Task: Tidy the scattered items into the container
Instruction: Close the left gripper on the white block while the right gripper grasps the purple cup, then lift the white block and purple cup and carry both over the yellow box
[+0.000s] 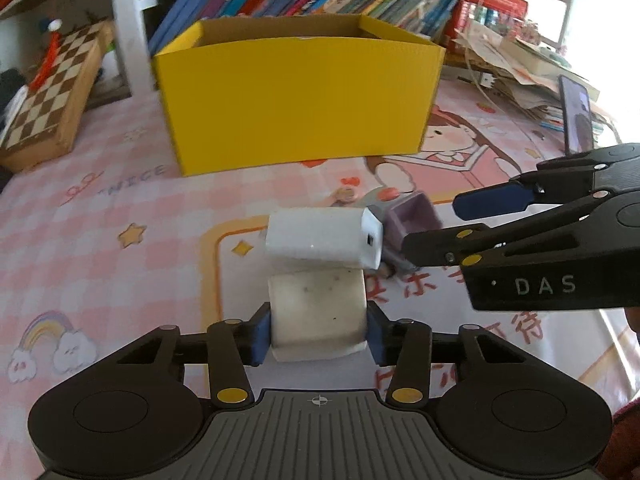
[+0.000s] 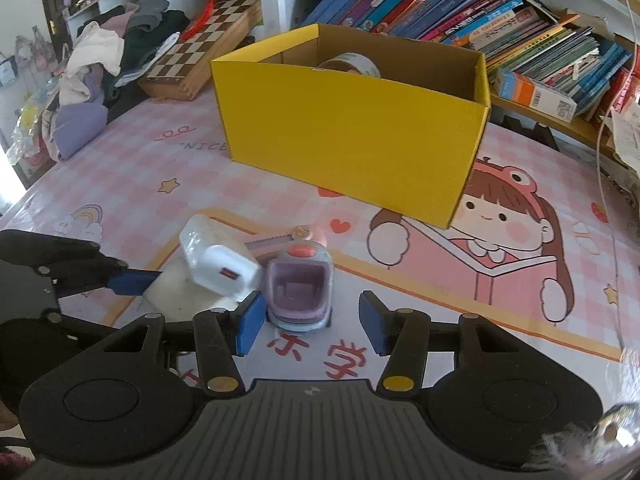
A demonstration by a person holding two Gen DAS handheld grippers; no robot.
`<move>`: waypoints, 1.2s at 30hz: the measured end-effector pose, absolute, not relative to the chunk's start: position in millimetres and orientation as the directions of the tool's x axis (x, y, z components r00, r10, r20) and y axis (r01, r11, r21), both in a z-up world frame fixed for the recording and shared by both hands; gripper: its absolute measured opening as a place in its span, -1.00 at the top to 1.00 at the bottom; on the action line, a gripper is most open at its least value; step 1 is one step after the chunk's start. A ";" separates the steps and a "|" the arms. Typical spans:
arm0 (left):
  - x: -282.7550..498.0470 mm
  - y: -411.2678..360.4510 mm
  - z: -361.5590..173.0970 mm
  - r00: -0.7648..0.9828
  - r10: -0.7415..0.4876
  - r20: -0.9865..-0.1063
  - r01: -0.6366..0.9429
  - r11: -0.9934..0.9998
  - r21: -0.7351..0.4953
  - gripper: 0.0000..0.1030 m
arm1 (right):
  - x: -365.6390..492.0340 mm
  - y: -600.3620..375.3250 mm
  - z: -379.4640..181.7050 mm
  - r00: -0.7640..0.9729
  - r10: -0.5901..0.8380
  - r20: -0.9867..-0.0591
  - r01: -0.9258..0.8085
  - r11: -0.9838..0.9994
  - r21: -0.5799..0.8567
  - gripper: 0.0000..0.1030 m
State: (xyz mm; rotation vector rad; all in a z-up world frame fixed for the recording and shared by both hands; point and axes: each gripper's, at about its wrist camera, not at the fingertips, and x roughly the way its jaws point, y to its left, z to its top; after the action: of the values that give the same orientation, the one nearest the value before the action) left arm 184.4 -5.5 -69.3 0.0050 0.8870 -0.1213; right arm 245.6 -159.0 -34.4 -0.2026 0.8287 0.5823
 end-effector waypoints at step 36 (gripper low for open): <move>147.3 28.2 -45.6 0.670 -0.117 -0.733 0.066 0.993 -0.099 0.29 | 247.9 -139.0 -41.9 0.529 0.370 -0.763 -0.508 0.859 0.065 0.21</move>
State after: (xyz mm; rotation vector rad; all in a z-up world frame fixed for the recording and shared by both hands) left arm 147.3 28.2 -45.6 -0.0656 0.8305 -0.1031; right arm 247.9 -139.1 -41.9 -0.1730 0.8667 0.5272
